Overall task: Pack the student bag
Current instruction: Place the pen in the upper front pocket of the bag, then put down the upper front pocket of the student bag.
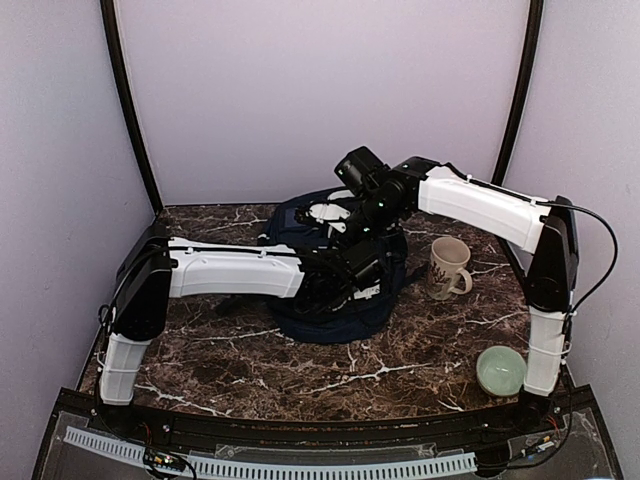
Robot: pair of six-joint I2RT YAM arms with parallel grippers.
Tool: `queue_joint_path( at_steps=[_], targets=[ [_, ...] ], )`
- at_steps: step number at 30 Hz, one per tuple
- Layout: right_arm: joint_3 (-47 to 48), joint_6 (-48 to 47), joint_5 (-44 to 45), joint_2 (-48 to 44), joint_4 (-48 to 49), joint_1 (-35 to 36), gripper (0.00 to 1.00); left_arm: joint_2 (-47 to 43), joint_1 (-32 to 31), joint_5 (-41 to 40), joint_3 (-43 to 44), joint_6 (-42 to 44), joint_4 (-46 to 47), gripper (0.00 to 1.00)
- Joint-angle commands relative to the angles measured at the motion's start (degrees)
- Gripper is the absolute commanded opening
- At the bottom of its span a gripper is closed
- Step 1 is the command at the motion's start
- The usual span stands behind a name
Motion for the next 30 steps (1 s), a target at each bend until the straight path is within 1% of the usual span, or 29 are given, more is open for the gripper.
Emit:
queue_joint_path(
  at_steps=[1, 3, 5, 8, 11, 13, 15, 17, 20, 23, 24, 25, 27, 29, 30],
  targets=[
    [0.19, 0.52, -3.58, -3.02, 1.56, 1.13, 0.0, -3.62, -0.72, 0.3, -0.95, -2.92, -1.98, 0.34],
    [-0.15, 0.45, -3.35, -3.05, 1.82, 1.18, 0.0, -5.63, -1.96, 0.25, -3.03, -2.97, -0.91, 0.35],
    [-0.52, 0.35, -3.32, -2.93, 2.02, 1.07, 0.0, -7.6, -3.47, -1.83, -4.54, -3.37, 0.85, 0.37],
    [-1.26, 0.33, -3.32, -2.78, 2.47, 0.74, 0.0, -10.82, -6.08, -3.89, -6.03, -4.72, 0.88, 0.37],
    [-1.46, 0.23, -3.35, -2.35, 2.64, -0.02, 0.0, -14.65, -9.45, -3.7, -8.76, -7.07, -0.1, 0.38],
    [-1.61, 0.09, -3.52, -2.15, 2.64, -0.74, 0.0, -17.12, -10.96, -3.53, -12.3, -8.45, 1.26, 0.4],
    [-2.0, -0.27, -3.69, -1.94, 2.69, -1.48, 0.0, -18.54, -11.9, -3.99, -14.68, -12.68, -0.83, 0.4],
    [-2.62, -0.57, -3.72, -1.74, 2.81, -2.32, 0.0, -19.95, -12.02, -3.75, -16.61, -18.82, -2.84, 0.4],
    [-5.13, -2.07, -3.93, -2.36, 2.9, -3.1, 0.0, -23.86, -11.99, -0.5, -21.99, -27.54, -1.18, 0.41],
    [-7.36, -3.35, -3.64, -2.94, 2.62, -3.14, 0.0, -29.44, -11.84, 0.77, -28.51, -34.39, 3.79, 0.47],
    [-7.54, -3.45, -4.06, -2.79, 2.08, -3.12, 0.0, -31.56, -11.48, 0.5, -30.4, -36.65, 5.1, 0.52],
    [-7.61, -3.42, -4.76, -2.42, 1.0, -3.07, 0.0, -33.63, -10.83, 0.79, -32.35, -39.51, 6.03, 0.55],
    [-8.45, -3.65, -5.82, -1.98, -0.65, -2.77, 0.0, -37.97, -8.32, 3.74, -35.98, -44.59, 8.14, 0.55],
    [-10.64, -3.56, -4.61, -2.19, -0.2, -2.15, 0.0, -42.32, -4.84, 9.21, -40.33, -49.35, 11.55, 0.56],
    [-11.84, -3.47, -3.13, -2.61, 0.66, -1.81, 0.05, -44.41, -2.48, 12.61, -42.69, -50.6, 13.72, 0.56]
  ],
)
